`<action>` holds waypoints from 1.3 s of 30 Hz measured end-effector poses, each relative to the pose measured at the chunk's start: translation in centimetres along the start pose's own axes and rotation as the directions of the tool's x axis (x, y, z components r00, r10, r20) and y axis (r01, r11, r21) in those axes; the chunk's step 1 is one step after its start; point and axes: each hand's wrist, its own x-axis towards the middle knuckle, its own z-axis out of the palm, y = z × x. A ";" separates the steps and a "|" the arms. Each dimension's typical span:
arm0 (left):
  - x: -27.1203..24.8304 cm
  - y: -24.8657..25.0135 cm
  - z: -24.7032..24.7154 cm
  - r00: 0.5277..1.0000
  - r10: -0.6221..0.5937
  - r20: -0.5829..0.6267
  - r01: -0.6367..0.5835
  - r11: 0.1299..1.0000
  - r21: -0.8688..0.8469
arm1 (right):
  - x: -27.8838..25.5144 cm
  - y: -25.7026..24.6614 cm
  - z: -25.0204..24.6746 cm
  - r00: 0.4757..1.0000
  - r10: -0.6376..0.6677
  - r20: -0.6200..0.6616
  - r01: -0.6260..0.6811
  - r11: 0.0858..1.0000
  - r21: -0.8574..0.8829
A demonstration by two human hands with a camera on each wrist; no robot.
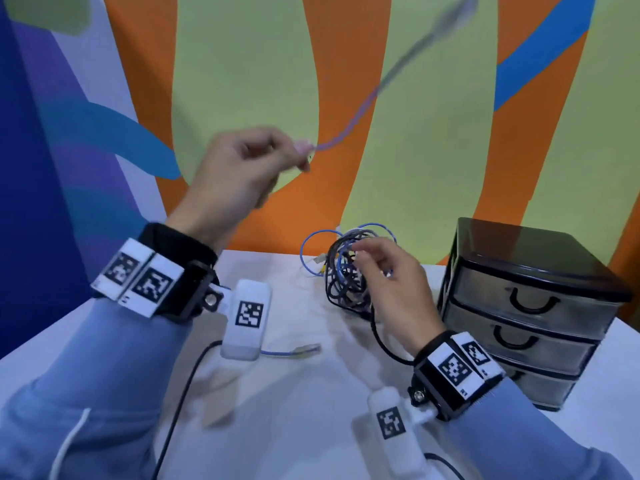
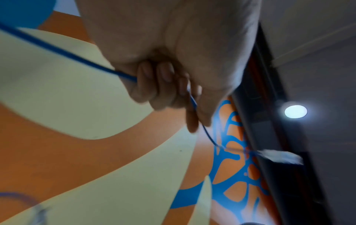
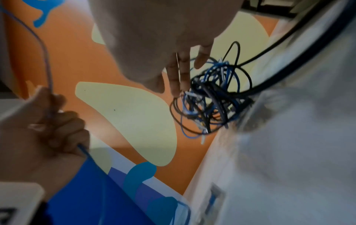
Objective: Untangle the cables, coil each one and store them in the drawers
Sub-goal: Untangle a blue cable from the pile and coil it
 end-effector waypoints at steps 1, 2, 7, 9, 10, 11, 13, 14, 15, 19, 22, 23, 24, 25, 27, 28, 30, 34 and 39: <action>-0.7 -0.9 0.1 0.996 -0.053 0.076 0.055 0.998 -0.018 | 0.1 -0.6 -0.2 0.998 0.039 -0.040 -0.034 0.993 0.111; -1.2 -1.7 -0.1 0.983 -0.105 0.150 0.109 0.994 -0.020 | 0.3 -1.1 -0.5 0.995 0.096 -0.041 -0.083 0.966 0.243; -2.4 -3.8 -1.0 0.907 -0.231 0.351 0.206 0.973 0.108 | 0.1 -3.2 -1.3 0.830 0.296 0.473 -0.544 0.616 0.570; -2.7 -3.9 -0.5 0.892 -0.242 0.381 0.178 0.964 0.195 | -0.5 -3.6 -1.1 0.739 0.249 0.626 -0.619 0.618 0.485; -2.8 -3.9 -0.2 0.880 -0.246 0.407 0.169 0.962 0.216 | -0.8 -3.7 -0.9 0.725 0.218 0.653 -0.610 0.643 0.462; -2.8 -4.0 0.1 0.872 -0.250 0.422 0.166 0.960 0.225 | -1.1 -3.7 -0.7 0.731 0.189 0.655 -0.585 0.667 0.461; -2.8 -4.1 0.3 0.885 -0.233 0.403 0.151 0.963 0.225 | -1.2 -3.8 -0.7 0.769 0.159 0.619 -0.526 0.707 0.473; -2.7 -4.1 0.4 0.905 -0.212 0.369 0.134 0.965 0.225 | -1.1 -3.7 -0.8 0.786 0.163 0.596 -0.506 0.723 0.470; -2.6 -4.1 0.4 0.928 -0.187 0.321 0.115 0.967 0.229 | -1.0 -3.6 -0.8 0.798 0.174 0.578 -0.496 0.734 0.464; -2.4 -4.0 -0.6 0.974 -0.115 0.195 0.074 0.976 0.204 | -0.5 -3.6 -1.0 0.825 0.190 0.533 -0.482 0.730 0.486; -2.6 -4.4 -1.3 0.988 -0.113 0.104 0.088 0.972 0.218 | 0.0 -3.8 -1.7 0.827 0.202 0.525 -0.518 0.635 0.573; -2.6 -4.7 -1.4 0.989 -0.119 0.084 0.098 0.970 0.223 | 0.1 -3.9 -2.0 0.825 0.197 0.529 -0.532 0.584 0.613; -2.7 -4.9 -1.3 0.989 -0.122 0.081 0.099 0.965 0.244 | 0.1 -3.9 -2.2 0.826 0.189 0.531 -0.538 0.543 0.645; -2.7 -5.1 -1.0 0.988 -0.120 0.093 0.091 0.958 0.273 | 0.1 -3.9 -2.2 0.830 0.181 0.528 -0.535 0.524 0.663; -3.0 -5.2 0.1 0.981 -0.111 0.160 0.053 0.944 0.326 | 0.1 -3.8 -2.1 0.845 0.187 0.502 -0.515 0.541 0.665; -3.1 -5.3 0.7 0.976 -0.102 0.195 0.031 0.941 0.337 | 0.1 -3.7 -2.0 0.850 0.201 0.486 -0.508 0.556 0.658; -3.4 -5.2 1.7 0.975 -0.055 0.217 -0.020 0.945 0.327 | 0.2 -3.7 -2.1 0.858 0.221 0.463 -0.501 0.555 0.664; -2.9 -5.2 1.3 0.995 0.099 0.002 -0.094 0.944 0.316 | 0.2 -3.8 -2.4 0.857 0.212 0.471 -0.500 0.566 0.655; -3.5 -5.4 2.2 0.989 0.128 0.078 -0.148 0.918 0.368 | -0.2 -4.5 -1.8 0.828 0.162 0.537 -0.525 0.562 0.639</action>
